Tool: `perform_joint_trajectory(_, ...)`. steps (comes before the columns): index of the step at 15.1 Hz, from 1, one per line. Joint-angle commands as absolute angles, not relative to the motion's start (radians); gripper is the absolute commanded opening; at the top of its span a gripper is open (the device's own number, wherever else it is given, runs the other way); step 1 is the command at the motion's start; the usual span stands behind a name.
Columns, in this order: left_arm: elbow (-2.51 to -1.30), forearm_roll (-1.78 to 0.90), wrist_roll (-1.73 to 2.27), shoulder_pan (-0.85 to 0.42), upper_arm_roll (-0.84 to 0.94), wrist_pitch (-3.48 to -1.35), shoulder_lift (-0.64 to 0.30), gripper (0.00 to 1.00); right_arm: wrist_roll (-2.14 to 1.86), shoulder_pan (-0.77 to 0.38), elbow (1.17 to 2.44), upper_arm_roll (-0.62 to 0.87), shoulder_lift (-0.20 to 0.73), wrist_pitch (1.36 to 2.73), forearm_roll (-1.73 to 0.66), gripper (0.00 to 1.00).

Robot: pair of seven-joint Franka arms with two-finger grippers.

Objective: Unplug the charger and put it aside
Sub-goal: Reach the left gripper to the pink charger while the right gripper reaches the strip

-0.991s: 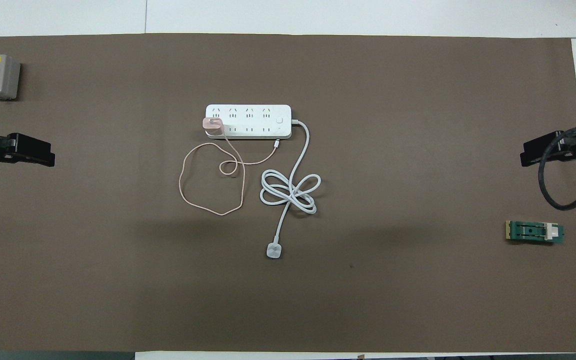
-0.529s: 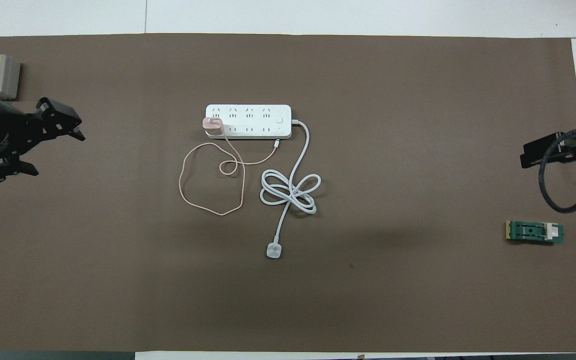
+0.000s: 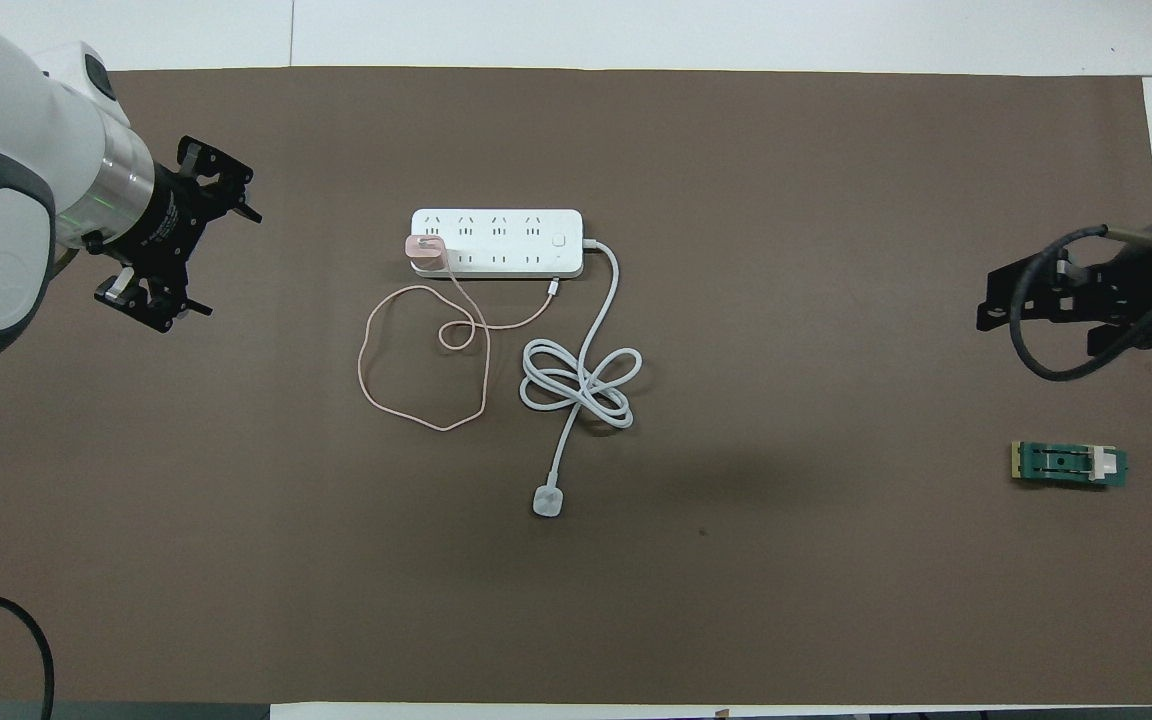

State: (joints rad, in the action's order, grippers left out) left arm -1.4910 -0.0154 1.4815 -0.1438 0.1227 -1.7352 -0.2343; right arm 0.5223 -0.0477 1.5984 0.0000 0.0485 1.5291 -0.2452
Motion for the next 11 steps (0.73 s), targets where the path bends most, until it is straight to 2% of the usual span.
perform_joint_trajectory(1,-1.422,-0.011,1.667,-0.195,0.115,-1.753,-0.339,1.00,0.798,-0.095,1.595,0.002,0.125,1.623,-0.385,1.00)
perform_joint_trajectory(3,-1.396,-0.008,1.728,-0.251,0.107,-1.759,-0.385,1.00,0.950,-0.127,1.595,0.002,0.176,1.705,-0.464,1.00)
perform_joint_trajectory(8,-1.385,-0.005,1.853,-0.287,0.104,-1.845,-0.449,1.00,1.185,-0.181,1.565,0.000,0.302,1.856,-0.665,1.00)
perform_joint_trajectory(11,-1.338,0.029,1.861,-0.296,0.104,-1.852,-0.518,1.00,1.356,-0.213,1.421,0.000,0.463,1.874,-0.739,1.00)
